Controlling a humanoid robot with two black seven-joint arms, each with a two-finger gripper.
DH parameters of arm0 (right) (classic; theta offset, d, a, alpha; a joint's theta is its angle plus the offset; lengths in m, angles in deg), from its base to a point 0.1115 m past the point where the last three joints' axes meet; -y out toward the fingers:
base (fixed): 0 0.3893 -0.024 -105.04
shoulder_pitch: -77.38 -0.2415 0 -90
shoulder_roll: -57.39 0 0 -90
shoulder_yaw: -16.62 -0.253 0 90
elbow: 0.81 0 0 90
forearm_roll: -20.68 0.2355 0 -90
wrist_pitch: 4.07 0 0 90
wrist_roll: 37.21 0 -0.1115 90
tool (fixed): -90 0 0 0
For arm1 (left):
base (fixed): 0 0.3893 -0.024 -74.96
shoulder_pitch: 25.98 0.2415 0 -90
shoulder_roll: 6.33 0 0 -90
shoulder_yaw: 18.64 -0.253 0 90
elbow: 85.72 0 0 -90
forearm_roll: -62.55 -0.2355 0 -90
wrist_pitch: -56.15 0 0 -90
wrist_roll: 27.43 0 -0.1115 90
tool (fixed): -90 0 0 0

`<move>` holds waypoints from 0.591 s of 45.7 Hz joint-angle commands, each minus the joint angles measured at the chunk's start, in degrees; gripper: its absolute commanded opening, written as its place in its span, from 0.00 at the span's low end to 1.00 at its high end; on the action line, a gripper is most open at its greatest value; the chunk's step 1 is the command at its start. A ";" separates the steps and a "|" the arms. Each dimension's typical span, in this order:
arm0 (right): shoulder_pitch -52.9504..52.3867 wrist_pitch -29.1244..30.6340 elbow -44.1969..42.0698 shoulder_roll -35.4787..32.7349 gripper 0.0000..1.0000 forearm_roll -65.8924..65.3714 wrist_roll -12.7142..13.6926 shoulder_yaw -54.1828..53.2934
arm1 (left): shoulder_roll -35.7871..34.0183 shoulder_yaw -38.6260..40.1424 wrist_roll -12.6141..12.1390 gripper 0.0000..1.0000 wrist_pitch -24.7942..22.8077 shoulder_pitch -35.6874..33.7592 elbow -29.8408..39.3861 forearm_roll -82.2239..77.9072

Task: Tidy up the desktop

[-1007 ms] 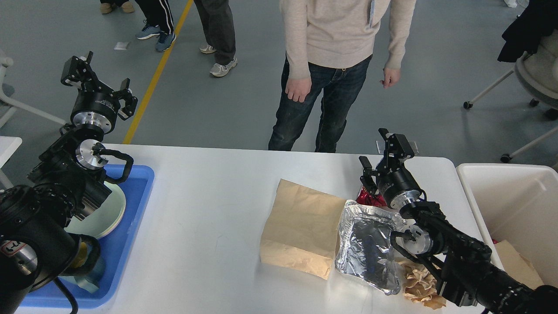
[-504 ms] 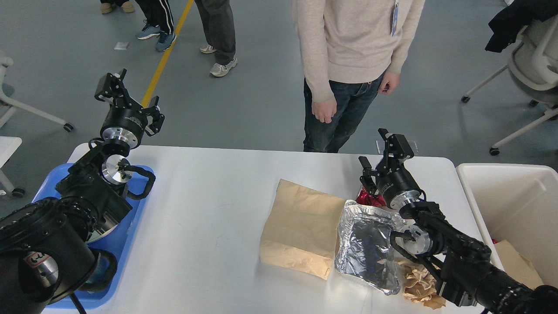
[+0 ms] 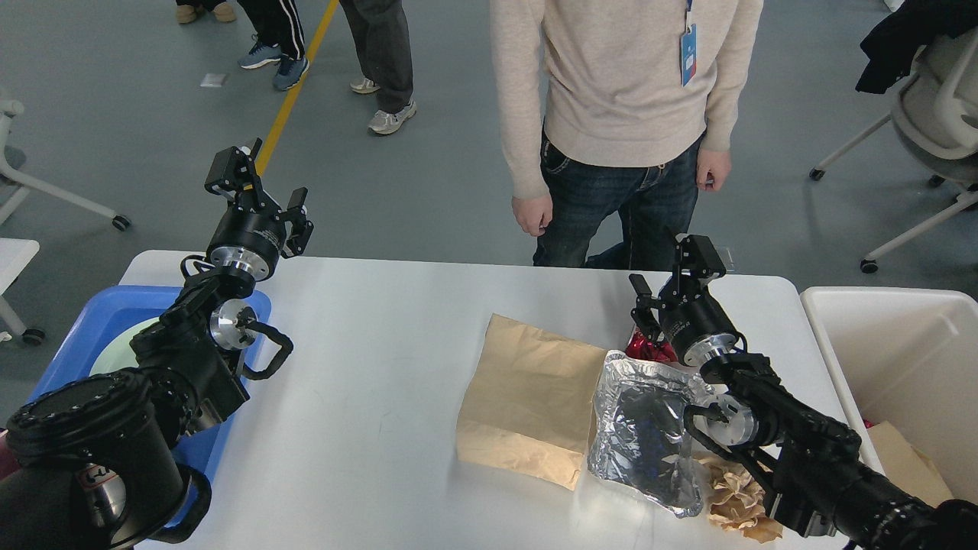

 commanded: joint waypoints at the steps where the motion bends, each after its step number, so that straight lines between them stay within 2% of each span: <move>1: 0.00 0.00 0.01 0.00 1.00 -0.05 0.03 0.00 | 0.55 0.39 0.33 0.97 -0.35 2.39 0.09 0.18; 6: -0.09 0.00 0.01 0.00 1.00 0.04 0.03 0.00 | 0.90 0.39 0.68 0.97 -0.53 3.19 0.09 0.27; 12: 0.00 0.00 0.01 0.00 1.00 -0.05 0.03 0.00 | 0.81 0.57 2.35 0.97 -1.67 3.45 0.17 0.36; 27: -0.09 0.00 0.01 0.00 1.00 -0.05 0.03 0.00 | 1.16 -0.05 12.45 0.97 -1.67 4.50 0.17 0.36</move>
